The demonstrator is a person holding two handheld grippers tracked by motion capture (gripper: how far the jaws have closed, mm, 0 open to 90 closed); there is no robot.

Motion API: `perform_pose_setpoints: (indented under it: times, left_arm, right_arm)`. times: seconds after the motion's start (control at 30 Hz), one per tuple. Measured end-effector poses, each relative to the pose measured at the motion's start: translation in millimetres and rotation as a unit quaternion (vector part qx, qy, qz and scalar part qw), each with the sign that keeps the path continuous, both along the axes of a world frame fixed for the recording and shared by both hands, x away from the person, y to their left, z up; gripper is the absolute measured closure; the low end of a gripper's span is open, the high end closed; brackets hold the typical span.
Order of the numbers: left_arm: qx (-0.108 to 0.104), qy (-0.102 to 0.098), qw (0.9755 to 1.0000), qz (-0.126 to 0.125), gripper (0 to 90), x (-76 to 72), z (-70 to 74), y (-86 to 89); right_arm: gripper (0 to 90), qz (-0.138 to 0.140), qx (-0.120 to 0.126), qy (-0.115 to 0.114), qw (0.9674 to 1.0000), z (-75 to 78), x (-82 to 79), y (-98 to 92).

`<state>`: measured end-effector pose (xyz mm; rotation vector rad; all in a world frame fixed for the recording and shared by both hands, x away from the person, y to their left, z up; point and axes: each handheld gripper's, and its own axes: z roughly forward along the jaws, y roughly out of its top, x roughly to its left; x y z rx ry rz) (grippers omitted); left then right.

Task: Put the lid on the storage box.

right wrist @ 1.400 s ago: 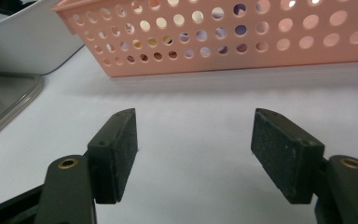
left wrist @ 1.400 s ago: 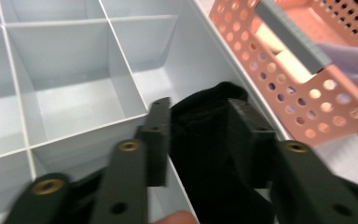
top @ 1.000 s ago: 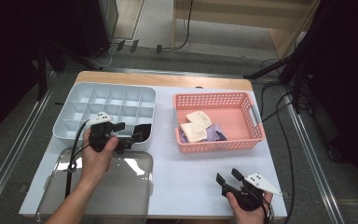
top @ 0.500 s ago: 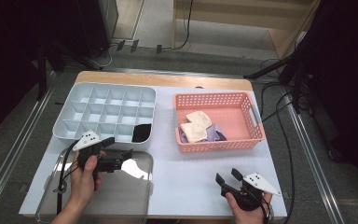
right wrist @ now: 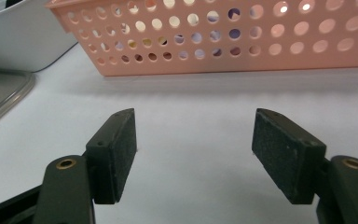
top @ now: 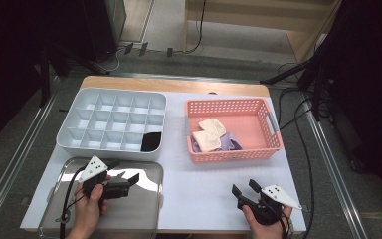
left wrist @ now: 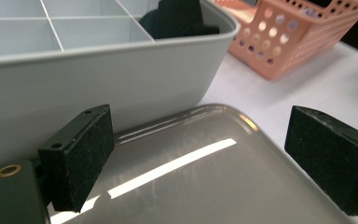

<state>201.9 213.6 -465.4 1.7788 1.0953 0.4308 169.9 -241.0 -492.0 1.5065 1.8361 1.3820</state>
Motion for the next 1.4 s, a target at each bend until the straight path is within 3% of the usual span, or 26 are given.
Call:
perform_pose_setpoints:
  times: [0.1, 0.17, 0.4, 0.93, 1.1, 1.4]
  left_arm:
    - [0.016, -0.007, 0.9999, -0.001, 6.6, 0.5, -2.8, -3.1]
    - [0.015, 0.002, 0.9999, 0.005, 6.6, 2.1, -4.6, -4.8]
    - [0.024, -0.002, 0.9997, 0.003, 6.6, 0.9, -5.3, -6.8]
    - [0.02, -0.004, 0.9998, -0.007, 6.7, 0.2, -5.3, -6.7]
    - [0.02, -0.004, 0.9998, -0.003, 6.7, 0.2, -5.4, -6.8]
    - [0.018, -0.001, 0.9998, -0.004, 6.7, 0.8, -5.4, -6.1]
  right_arm:
    - [31.5, -0.004, -0.005, -0.001, 1.0, 2.4, -1.1, -0.5]
    - [31.4, -0.004, -0.009, -0.005, 0.9999, 4.7, -2.1, -0.4]
    - [31.1, -0.003, -0.013, -0.01, 0.9999, 13.2, -4.5, 2.5]
    - [31.7, -0.016, -0.021, -0.016, 0.9995, 37.8, 3.8, 0.3]
    - [37.8, -0.012, -0.016, -0.019, 0.9996, 43.6, 6.8, -3.0]
    - [35.3, -0.017, -0.017, -0.026, 0.9994, 58.1, 15.5, -5.7]
